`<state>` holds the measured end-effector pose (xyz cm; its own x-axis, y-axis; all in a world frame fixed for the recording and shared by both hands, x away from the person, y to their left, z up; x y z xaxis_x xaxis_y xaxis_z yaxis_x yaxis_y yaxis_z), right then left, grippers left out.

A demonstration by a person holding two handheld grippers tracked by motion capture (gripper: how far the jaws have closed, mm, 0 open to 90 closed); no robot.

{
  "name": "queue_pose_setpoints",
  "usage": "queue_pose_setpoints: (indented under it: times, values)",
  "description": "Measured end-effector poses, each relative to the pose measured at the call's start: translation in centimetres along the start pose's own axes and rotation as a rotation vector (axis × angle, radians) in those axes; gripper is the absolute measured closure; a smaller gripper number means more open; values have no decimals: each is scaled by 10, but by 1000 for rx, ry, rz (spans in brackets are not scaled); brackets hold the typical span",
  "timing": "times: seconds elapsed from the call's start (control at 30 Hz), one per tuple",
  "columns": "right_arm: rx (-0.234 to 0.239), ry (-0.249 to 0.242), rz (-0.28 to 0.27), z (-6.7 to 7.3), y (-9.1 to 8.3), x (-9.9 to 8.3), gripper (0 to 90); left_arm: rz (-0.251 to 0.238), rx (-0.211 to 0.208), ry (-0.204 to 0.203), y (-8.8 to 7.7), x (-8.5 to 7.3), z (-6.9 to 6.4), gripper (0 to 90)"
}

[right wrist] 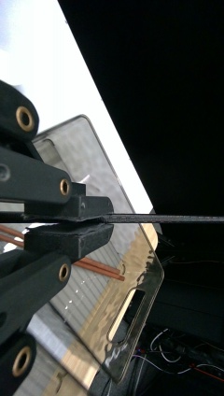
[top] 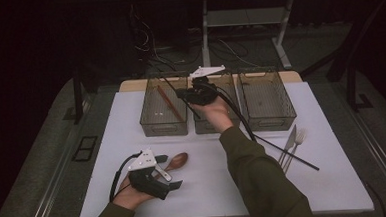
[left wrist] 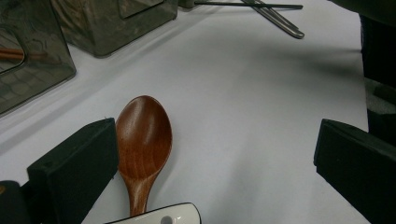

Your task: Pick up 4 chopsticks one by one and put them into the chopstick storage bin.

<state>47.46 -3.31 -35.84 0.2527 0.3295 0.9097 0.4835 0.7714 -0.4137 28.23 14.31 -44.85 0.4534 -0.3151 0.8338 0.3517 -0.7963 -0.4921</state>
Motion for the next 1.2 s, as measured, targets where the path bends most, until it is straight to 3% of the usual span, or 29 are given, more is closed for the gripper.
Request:
queue_pose_setpoints:
  times: [0.33, 0.6, 0.97, 1.1, 1.2]
  values:
    - [-6, -15, 67, 10, 46, 9, 848, -8, -10, -1, -1, 1, -1, 0]
    - [-7, -3, 138, 13, 74, 2, 848, -11, -18, -3, -1, 1, -1, 0]
    - [0, 15, 267, 14, 86, -16, 840, -7, -19, -5, -1, 1, -1, 0]
    - [15, 12, 264, 15, 86, -15, 729, -7, -19, -4, 0, 1, -1, 0]
    - [1, 12, 262, 14, 84, -14, 666, -2, -18, 0, -1, 1, 0, 0]
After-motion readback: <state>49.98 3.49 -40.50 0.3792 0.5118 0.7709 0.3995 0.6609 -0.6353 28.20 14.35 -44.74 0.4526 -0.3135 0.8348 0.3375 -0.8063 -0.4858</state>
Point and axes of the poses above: each handheld gripper's, and its own axes: y roughly forward along the jaws, x roughly out of its top, z roughly to its left, the point moved 3 cm from there along y, roughly forward along the jaws, and after that the axes turned 8 degrees about -y, right-handed, at the moved point
